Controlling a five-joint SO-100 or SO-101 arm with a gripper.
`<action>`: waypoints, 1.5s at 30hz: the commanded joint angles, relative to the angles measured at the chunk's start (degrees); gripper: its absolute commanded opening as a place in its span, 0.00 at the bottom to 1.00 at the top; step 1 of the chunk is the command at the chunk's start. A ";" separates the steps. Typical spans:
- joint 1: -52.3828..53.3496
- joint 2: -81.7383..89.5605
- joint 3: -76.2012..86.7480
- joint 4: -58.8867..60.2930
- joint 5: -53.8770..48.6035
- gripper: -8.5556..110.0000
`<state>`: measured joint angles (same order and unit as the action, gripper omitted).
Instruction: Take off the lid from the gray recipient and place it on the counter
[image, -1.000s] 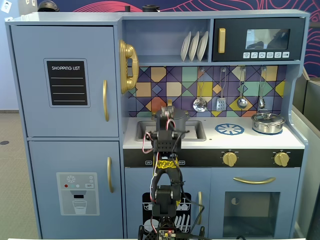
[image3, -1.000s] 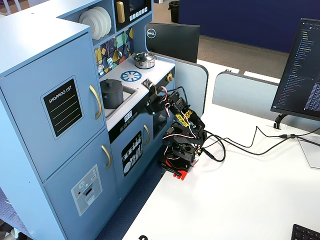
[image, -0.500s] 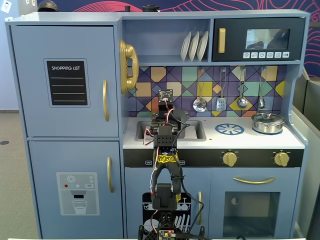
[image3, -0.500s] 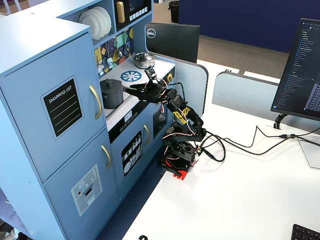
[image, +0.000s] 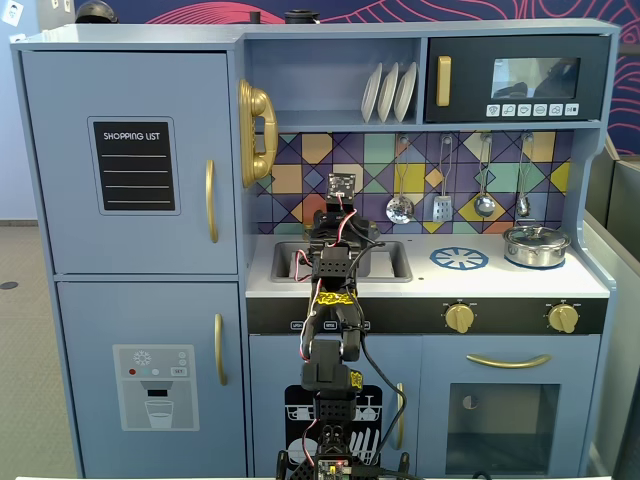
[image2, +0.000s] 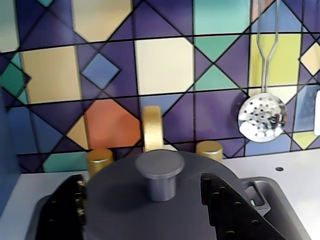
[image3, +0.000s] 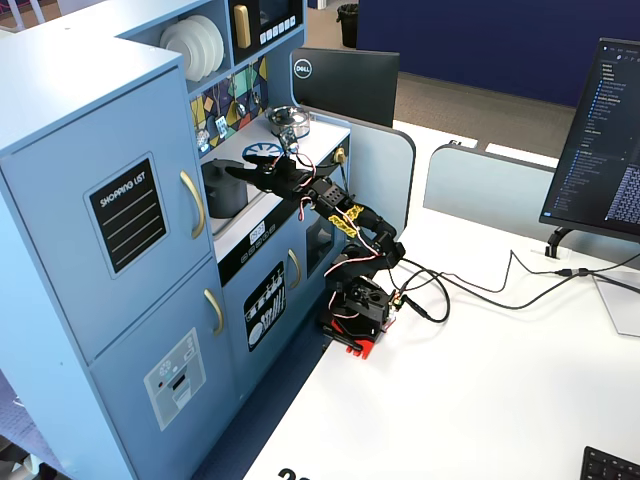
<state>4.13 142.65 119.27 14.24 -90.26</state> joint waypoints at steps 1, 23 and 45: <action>0.70 -0.79 -0.26 -2.46 0.18 0.28; 0.26 -12.48 -2.20 -9.05 -1.41 0.25; -0.35 -24.96 -12.74 -9.14 -1.67 0.22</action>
<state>4.66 118.04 109.60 6.50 -91.41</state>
